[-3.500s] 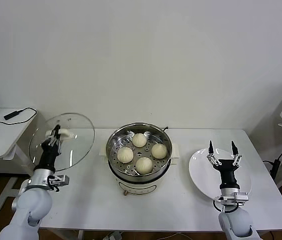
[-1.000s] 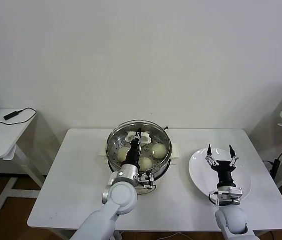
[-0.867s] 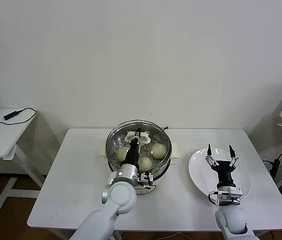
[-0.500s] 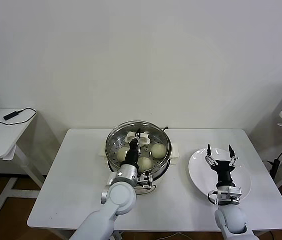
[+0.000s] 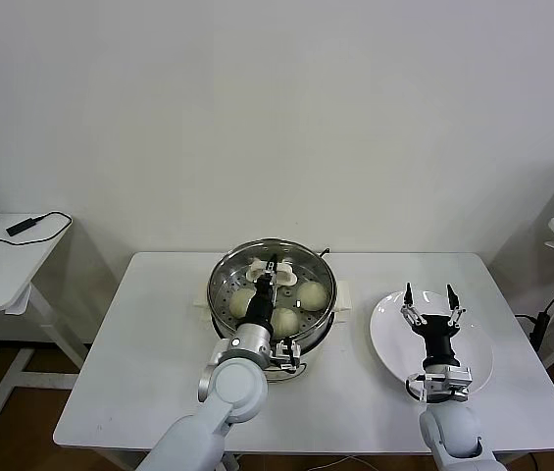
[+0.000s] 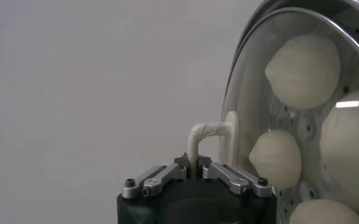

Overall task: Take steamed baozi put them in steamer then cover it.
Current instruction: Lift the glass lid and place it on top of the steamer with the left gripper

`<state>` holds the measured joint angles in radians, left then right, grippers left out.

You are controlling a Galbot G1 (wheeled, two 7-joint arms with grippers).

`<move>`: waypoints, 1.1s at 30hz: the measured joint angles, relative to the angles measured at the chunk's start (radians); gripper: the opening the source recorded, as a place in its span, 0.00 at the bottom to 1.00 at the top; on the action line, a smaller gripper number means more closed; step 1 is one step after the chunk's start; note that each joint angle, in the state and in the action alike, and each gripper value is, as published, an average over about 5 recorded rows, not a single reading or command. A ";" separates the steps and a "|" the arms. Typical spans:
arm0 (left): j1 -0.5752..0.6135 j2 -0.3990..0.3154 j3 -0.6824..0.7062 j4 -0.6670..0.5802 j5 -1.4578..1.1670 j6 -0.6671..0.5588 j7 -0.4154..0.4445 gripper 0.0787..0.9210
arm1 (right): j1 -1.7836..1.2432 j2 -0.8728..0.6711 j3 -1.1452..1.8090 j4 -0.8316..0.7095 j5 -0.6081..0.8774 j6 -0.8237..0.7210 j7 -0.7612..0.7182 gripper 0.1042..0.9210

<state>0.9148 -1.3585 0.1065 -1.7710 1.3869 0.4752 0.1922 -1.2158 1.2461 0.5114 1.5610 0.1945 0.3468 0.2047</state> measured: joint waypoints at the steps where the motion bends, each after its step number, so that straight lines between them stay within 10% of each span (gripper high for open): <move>1: 0.000 0.000 0.000 -0.001 -0.001 0.000 0.001 0.13 | 0.000 0.000 0.001 0.000 0.000 0.000 0.000 0.88; 33: 0.019 0.001 -0.016 -0.007 0.016 -0.025 0.003 0.25 | -0.001 0.007 0.001 -0.002 -0.007 0.005 0.002 0.88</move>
<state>0.9334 -1.3573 0.0905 -1.7777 1.4026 0.4505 0.1956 -1.2168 1.2535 0.5129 1.5592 0.1880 0.3518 0.2070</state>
